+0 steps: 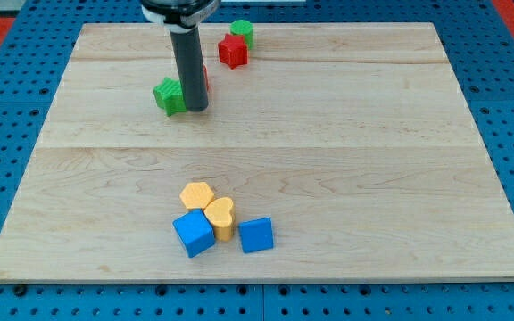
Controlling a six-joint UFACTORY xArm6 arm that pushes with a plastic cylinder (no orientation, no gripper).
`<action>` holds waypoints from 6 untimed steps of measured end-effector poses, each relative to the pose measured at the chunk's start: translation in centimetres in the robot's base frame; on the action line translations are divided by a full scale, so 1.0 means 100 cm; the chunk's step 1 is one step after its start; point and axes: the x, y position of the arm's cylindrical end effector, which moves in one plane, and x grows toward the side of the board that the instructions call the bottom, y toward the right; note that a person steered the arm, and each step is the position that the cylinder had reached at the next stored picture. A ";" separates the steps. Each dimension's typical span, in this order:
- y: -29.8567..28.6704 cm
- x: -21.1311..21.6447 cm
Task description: Slide the green star diagonally at the bottom of the red circle
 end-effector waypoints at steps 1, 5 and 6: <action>-0.027 -0.024; -0.014 0.019; -0.091 0.022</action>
